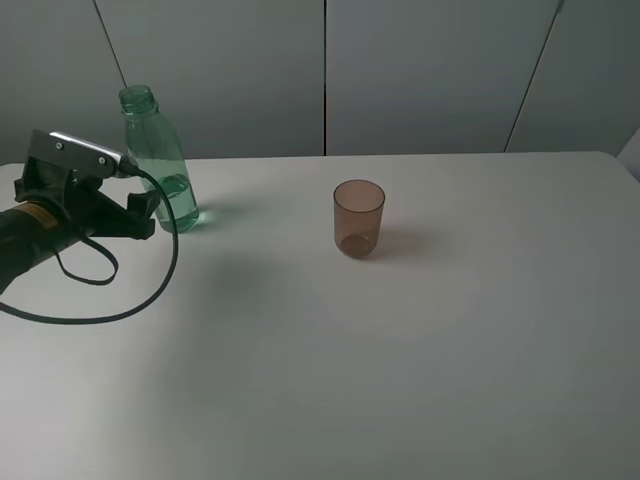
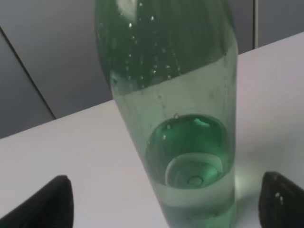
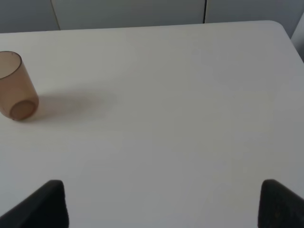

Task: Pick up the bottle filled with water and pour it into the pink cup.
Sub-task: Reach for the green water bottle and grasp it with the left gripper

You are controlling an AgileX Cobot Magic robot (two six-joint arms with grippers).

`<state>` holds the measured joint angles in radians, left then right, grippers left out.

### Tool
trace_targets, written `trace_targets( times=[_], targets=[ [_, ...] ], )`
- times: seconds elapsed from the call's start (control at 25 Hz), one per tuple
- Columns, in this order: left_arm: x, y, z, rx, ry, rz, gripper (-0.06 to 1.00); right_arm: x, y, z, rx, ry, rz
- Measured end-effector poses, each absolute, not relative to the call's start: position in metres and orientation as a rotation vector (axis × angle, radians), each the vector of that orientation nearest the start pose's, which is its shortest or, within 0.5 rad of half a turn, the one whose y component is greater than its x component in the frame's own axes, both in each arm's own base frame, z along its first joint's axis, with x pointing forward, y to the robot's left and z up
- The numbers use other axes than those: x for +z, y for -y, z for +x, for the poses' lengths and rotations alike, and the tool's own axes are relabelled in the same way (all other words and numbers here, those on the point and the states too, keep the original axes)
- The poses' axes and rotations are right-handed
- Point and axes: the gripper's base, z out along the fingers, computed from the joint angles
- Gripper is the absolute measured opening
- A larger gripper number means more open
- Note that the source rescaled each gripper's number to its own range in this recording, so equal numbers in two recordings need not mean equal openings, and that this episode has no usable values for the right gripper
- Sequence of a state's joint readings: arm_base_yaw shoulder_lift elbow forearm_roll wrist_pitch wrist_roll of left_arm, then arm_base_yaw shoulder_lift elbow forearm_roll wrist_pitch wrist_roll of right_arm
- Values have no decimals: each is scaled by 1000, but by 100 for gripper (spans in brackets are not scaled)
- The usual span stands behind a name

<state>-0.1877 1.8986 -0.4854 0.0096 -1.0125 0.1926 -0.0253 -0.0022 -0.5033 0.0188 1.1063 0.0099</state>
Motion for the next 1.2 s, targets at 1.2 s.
trace_targets(
  times=[1.2],
  targets=[
    [93, 63, 338, -31, -1727, 442, 100, 275, -2, -8, 13, -2084, 35]
  ],
)
